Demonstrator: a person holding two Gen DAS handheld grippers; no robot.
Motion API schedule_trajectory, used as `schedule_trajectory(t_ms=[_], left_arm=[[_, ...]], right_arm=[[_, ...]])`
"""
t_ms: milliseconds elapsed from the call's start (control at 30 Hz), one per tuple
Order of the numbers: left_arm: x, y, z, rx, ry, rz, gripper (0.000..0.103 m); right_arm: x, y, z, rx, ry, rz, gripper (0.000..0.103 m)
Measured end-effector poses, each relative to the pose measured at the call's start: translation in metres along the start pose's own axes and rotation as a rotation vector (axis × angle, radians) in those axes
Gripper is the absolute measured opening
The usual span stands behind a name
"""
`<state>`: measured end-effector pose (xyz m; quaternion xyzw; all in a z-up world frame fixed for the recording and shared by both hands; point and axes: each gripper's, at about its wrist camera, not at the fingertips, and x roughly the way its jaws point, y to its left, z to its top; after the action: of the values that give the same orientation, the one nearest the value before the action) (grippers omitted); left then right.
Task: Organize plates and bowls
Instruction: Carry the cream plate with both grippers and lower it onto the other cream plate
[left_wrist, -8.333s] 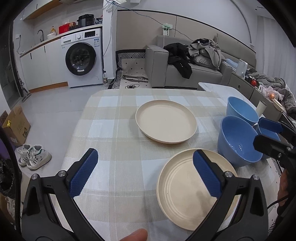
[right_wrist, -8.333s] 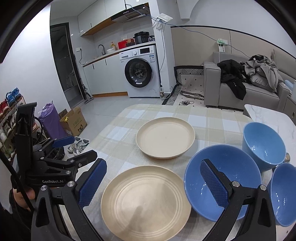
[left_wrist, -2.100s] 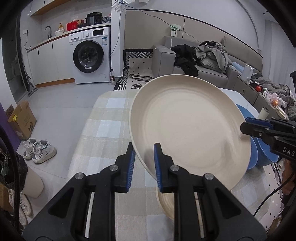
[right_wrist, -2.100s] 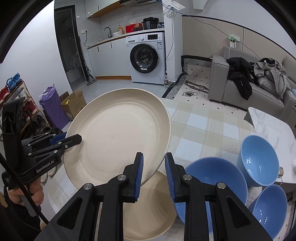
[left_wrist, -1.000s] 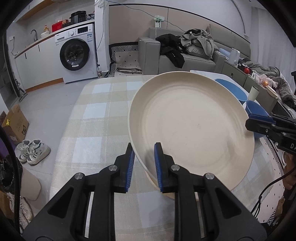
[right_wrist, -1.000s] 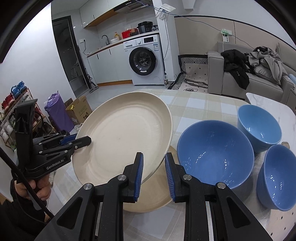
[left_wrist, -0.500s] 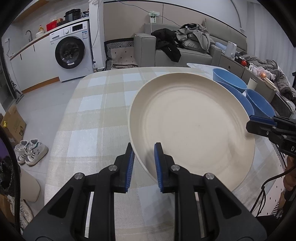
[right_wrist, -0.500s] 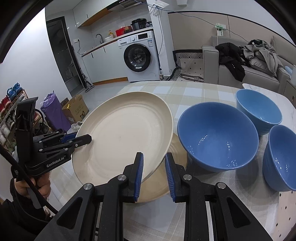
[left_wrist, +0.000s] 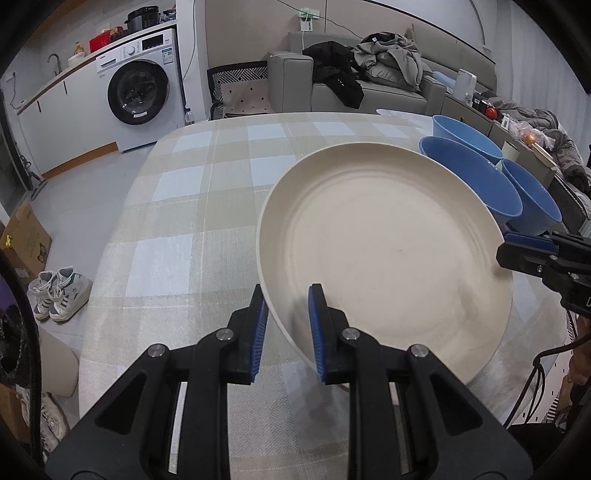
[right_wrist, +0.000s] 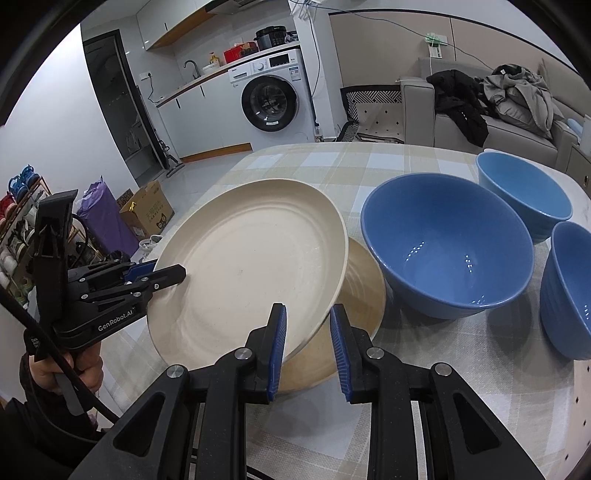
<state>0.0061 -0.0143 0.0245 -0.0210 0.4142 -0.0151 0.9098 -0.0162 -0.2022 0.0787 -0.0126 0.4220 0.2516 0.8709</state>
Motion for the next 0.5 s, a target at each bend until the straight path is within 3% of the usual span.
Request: schedule_trajectory(t_ms=[500], left_arm=[[0.035,0.004,-0.002,-0.014,0.021,0.016,0.018]], right_arm=[[0.017,-0.003,-0.004,0.01,0.029,-0.01,0.026]])
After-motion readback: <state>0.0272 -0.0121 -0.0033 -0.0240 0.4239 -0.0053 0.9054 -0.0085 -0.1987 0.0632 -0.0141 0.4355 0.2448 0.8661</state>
